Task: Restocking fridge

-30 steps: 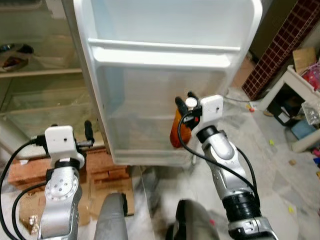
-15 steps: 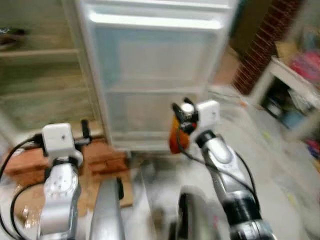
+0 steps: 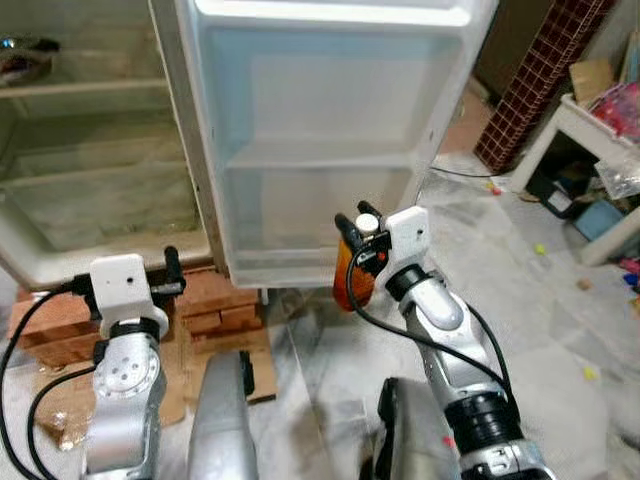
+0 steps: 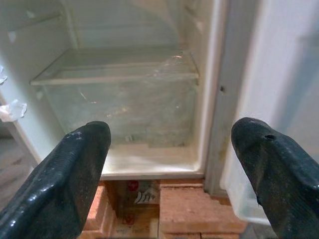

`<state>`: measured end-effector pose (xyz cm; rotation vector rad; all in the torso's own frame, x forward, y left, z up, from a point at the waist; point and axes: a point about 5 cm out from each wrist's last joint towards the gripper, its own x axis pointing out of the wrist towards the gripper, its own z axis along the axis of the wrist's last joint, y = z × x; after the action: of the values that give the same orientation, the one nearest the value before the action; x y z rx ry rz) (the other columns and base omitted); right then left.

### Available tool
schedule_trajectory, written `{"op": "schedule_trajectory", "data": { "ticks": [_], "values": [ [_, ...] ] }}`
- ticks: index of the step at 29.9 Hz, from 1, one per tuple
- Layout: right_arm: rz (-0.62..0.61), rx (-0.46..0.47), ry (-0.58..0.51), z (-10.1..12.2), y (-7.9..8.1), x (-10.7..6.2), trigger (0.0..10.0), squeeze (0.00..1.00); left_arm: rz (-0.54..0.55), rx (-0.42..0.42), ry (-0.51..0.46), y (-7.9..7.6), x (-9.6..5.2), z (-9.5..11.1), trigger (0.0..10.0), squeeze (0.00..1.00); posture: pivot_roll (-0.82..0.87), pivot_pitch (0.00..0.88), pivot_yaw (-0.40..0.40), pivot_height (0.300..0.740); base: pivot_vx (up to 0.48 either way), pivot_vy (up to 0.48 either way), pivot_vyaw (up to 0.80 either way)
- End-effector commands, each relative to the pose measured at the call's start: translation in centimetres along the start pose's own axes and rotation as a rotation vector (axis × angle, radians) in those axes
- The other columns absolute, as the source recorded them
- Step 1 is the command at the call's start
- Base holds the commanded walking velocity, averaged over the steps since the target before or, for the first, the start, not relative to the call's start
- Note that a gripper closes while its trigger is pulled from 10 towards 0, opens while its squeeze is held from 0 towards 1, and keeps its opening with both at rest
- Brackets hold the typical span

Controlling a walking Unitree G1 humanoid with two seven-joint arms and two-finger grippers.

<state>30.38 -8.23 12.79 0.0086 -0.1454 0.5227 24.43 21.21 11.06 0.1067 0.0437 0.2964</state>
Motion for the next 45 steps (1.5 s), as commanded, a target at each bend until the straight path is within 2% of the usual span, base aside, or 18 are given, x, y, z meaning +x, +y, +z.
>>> {"op": "schedule_trajectory", "data": {
  "ticks": [1,8,15,19,25,29,36,42,45],
  "values": [
    [0.009,-0.019,-0.053,1.1,0.2,0.3,10.0,0.00,-0.006,0.005,-0.012,-0.3,0.0,0.3,10.0,0.00,0.11,0.070,-0.061,0.557,0.337,0.341,0.00],
    [0.009,-0.032,-0.060,1.2,0.2,0.2,10.0,0.00,-0.012,0.010,-0.013,-0.4,0.0,0.2,10.0,0.00,0.11,0.068,-0.061,0.557,0.351,0.225,0.00],
    [-0.072,-0.073,-0.069,1.5,-1.0,0.0,10.0,0.00,-0.031,0.023,-0.009,-0.7,0.0,0.2,10.0,0.00,0.11,0.070,-0.058,0.557,0.035,0.000,0.00],
    [-0.115,-0.089,-0.068,1.6,-1.7,0.1,10.0,0.00,-0.030,0.028,-0.012,-0.7,-0.1,0.2,10.0,0.00,0.11,0.071,-0.059,0.557,0.000,-0.437,0.00],
    [-0.122,-0.099,-0.069,1.7,-1.8,0.2,10.0,0.00,-0.024,0.011,-0.007,-0.8,-0.1,0.2,10.0,0.00,0.12,0.073,-0.061,0.557,0.000,-0.422,0.00],
    [-0.129,-0.106,-0.070,1.7,-1.8,0.2,10.0,0.00,-0.024,0.009,-0.003,-0.7,-0.2,0.1,10.0,0.00,0.11,0.073,-0.061,0.557,0.000,0.000,0.00],
    [-0.074,-0.108,-0.058,1.2,-1.1,0.2,10.0,0.00,-0.020,0.006,0.004,-0.5,-0.8,0.0,10.0,0.00,0.13,0.092,-0.064,0.549,0.000,0.000,0.00],
    [0.041,-0.099,-0.062,0.9,0.7,0.9,10.0,0.00,-0.018,0.037,-0.008,0.0,-1.9,0.4,10.0,0.00,0.15,0.137,-0.073,0.510,0.000,0.000,0.00],
    [0.097,-0.121,-0.078,1.0,1.5,1.3,10.0,0.00,-0.023,0.063,-0.025,0.2,-2.4,0.7,10.0,0.00,0.17,0.156,-0.079,0.505,0.000,0.000,0.00]
  ]
}}
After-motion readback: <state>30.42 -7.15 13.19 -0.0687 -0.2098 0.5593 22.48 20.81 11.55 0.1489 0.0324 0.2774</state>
